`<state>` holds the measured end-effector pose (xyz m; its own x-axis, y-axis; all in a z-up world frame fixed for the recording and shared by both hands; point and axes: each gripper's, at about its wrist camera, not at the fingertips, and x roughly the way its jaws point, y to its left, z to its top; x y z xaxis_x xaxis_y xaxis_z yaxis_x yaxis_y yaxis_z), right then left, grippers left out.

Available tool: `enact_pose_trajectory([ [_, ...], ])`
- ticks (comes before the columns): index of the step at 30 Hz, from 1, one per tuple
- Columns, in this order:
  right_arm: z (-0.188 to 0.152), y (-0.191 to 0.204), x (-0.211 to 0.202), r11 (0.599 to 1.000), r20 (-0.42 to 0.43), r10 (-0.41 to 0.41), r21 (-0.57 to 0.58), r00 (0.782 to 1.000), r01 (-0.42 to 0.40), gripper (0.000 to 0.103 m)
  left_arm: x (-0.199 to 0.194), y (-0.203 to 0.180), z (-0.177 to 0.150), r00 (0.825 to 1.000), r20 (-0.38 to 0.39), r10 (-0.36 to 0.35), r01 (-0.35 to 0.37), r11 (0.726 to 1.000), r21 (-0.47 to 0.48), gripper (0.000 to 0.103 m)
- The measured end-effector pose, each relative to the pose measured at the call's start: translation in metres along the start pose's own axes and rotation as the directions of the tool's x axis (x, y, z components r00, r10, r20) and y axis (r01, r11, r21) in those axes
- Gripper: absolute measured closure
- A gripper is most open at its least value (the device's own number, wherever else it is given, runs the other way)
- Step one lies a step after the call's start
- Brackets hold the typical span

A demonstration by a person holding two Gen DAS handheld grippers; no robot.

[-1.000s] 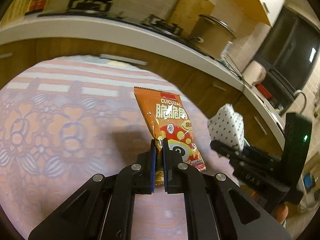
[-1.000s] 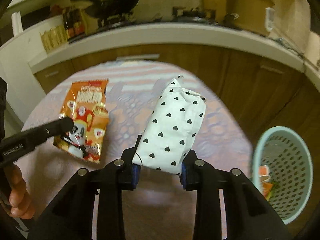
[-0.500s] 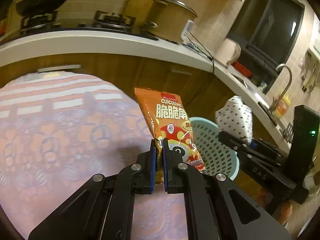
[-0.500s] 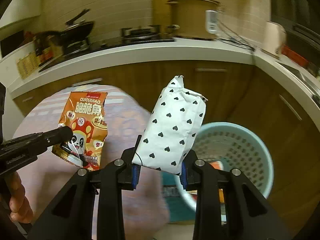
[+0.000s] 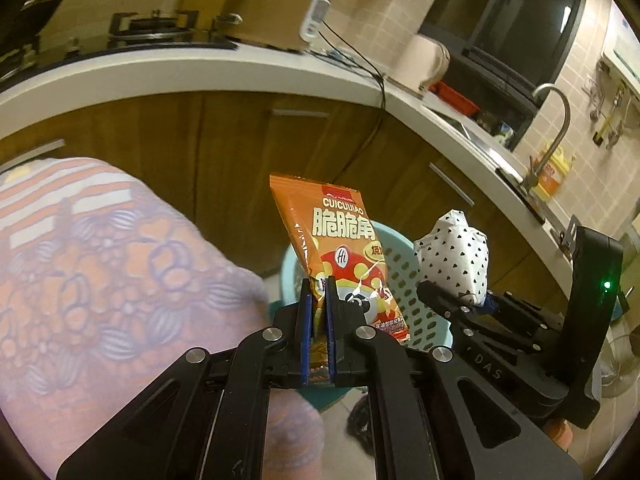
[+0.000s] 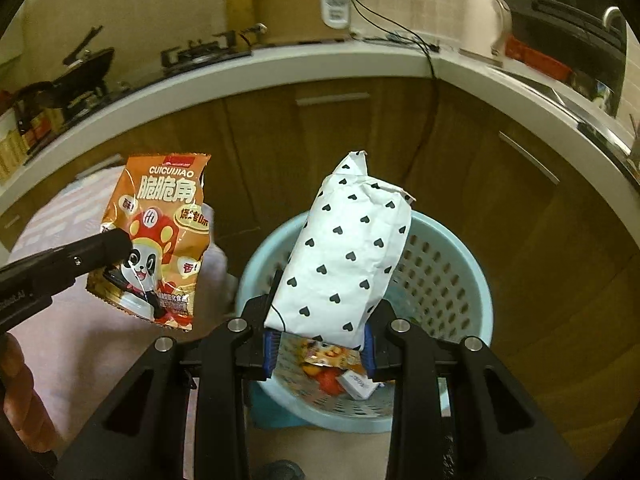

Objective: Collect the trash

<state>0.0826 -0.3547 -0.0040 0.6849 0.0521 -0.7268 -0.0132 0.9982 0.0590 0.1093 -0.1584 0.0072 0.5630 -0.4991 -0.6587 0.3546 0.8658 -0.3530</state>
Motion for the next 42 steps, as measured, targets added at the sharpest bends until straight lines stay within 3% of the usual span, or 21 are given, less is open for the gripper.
enact_pose_trajectory([
  [8, -0.008, -0.029, 0.024, 0.998, -0.067, -0.019, 0.055, 0.998, 0.022, 0.074, 0.039, -0.015, -0.003, 0.998, -0.057, -0.016, 0.017, 1.000, 0.014, 0.098],
  [13, -0.015, -0.039, 0.037, 0.997, -0.112, -0.030, 0.070, 0.993, 0.038, 0.068, 0.057, -0.016, -0.004, 0.995, -0.091, -0.033, 0.034, 0.999, 0.005, 0.096],
  [16, -0.018, -0.044, 0.043, 0.995, -0.134, -0.024, 0.093, 0.991, 0.037, 0.043, 0.060, -0.015, -0.005, 0.994, -0.101, -0.033, 0.033, 0.999, 0.003, 0.074],
  [17, -0.019, -0.045, 0.044, 0.995, -0.134, -0.027, 0.095, 0.991, 0.040, 0.043, 0.060, -0.016, -0.006, 0.995, -0.098, -0.025, 0.026, 1.000, 0.008, 0.068],
  [21, -0.019, -0.047, 0.043, 0.993, -0.133, -0.028, 0.108, 0.991, 0.042, 0.043, 0.054, -0.015, -0.008, 0.996, -0.089, -0.018, 0.020, 1.000, 0.015, 0.065],
  [27, -0.013, -0.034, 0.028, 0.996, -0.088, -0.024, 0.087, 0.996, 0.031, 0.043, 0.028, -0.012, -0.008, 0.999, -0.037, -0.023, 0.024, 0.999, 0.037, 0.065],
  [33, -0.001, -0.003, 0.001, 0.999, -0.006, 0.011, 0.046, 1.000, -0.011, 0.043, -0.020, -0.002, -0.011, 0.996, 0.079, 0.028, -0.031, 0.999, 0.037, 0.043],
  [38, 0.005, 0.028, -0.022, 0.998, 0.053, 0.058, 0.024, 0.997, -0.060, 0.043, -0.067, 0.017, -0.015, 0.976, 0.189, 0.105, -0.110, 0.994, 0.014, 0.027],
  [42, 0.007, 0.056, -0.039, 0.997, 0.106, 0.080, 0.003, 0.991, -0.081, 0.042, -0.097, 0.032, -0.018, 0.952, 0.254, 0.172, -0.174, 0.985, -0.014, 0.024],
])
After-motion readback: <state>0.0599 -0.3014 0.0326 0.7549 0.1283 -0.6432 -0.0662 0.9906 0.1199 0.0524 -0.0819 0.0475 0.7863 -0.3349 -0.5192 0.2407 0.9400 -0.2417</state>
